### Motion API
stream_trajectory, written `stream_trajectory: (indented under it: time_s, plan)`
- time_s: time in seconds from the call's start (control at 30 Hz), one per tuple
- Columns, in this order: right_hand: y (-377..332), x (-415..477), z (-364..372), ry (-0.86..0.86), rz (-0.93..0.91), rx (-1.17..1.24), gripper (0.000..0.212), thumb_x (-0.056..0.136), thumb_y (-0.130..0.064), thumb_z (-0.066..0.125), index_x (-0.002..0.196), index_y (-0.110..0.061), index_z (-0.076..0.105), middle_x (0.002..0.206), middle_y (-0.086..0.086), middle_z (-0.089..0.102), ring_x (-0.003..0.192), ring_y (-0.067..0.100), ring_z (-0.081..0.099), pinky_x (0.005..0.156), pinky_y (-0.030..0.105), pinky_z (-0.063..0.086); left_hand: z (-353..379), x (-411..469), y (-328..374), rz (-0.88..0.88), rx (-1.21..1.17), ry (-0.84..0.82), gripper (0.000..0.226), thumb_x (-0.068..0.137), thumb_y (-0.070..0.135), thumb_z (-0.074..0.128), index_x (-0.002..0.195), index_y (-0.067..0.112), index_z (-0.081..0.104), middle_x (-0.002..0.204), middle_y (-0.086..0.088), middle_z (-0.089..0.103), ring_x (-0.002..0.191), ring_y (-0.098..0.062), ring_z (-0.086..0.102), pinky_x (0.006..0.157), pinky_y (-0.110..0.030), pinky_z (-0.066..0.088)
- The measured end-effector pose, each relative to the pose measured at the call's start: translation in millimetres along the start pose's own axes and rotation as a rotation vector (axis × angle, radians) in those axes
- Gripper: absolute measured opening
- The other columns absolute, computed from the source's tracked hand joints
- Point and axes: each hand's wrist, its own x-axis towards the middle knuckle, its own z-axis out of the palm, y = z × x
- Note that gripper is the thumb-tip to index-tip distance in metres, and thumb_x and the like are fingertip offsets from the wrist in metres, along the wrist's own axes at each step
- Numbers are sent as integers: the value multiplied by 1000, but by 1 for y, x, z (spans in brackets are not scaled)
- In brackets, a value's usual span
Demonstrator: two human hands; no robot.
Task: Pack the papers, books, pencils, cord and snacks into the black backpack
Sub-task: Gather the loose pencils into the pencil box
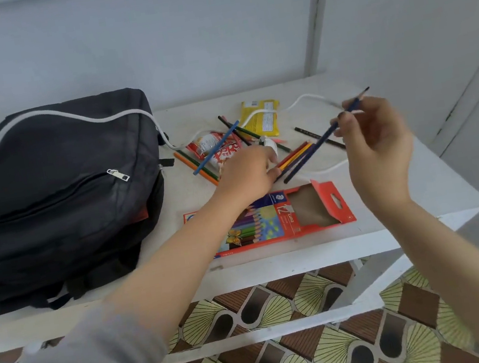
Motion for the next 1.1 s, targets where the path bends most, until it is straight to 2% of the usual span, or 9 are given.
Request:
stream_trajectory:
  time_s: [0.07,0.23,0.37,0.53,0.67,0.73,0.83,0.97,1.1]
  plan:
    - [-3,-11,-10,-50,47,-48,16,92,-14,55,95,-29,58,81,-5,67,76,19,64,71,34,53,4,9,1,-31,70,-56,29,89,33,59,114,18,60,108,-2,64,100,-21,58,77,-31,43]
    - [6,-32,-29,-64,10,-230,16,91,-12,58,100,-26,57,80,-18,65,72,4,61,65,11,45,4,20,-1,-94,106,-97,17,87,13,53,93,12,69,94,-6,65,89,-24,61,69,-31,45]
    - [15,-34,-37,9,126,-210,23,92,-15,57,112,-25,52,79,-8,68,70,12,63,70,34,55,7,18,-4,-32,86,-48,16,89,22,55,91,13,68,89,-2,63,83,-20,59,63,-30,42]
    - [28,-38,-39,-31,272,-256,35,91,-18,58,121,-27,43,79,-5,68,69,8,63,77,43,55,13,22,-5,-20,85,-30,9,86,22,60,91,19,68,95,1,63,87,-18,60,65,-28,42]
    - [35,-48,-42,-280,342,-314,86,74,-33,76,139,-31,20,117,-2,57,100,9,57,81,32,50,14,24,-4,-46,73,-66,12,87,22,59,98,19,64,96,1,64,89,-18,59,69,-30,46]
    - [39,-55,-42,-399,344,-390,117,60,-43,83,144,-33,3,142,2,38,124,17,44,98,38,42,13,25,-4,-69,62,-99,14,87,22,60,101,18,64,99,0,64,91,-18,59,72,-31,47]
    - [43,-65,-37,-443,242,-583,136,51,-56,84,147,-22,-6,156,3,14,139,23,25,113,45,23,14,26,-4,-90,66,-123,15,87,22,60,100,16,65,100,-2,64,93,-20,59,73,-31,46]
    - [40,-70,-32,-474,226,-648,139,47,-81,64,147,-19,-10,158,0,1,145,23,7,114,51,3,18,26,-5,-112,-27,-159,13,87,19,61,98,14,63,98,-3,62,92,-20,58,73,-28,45]
    - [43,-72,-28,-432,208,-662,115,65,-63,70,147,-17,4,155,3,14,140,25,20,112,57,20,17,22,-5,-158,-208,-41,8,89,17,60,96,13,61,86,3,57,81,-13,54,65,-22,38]
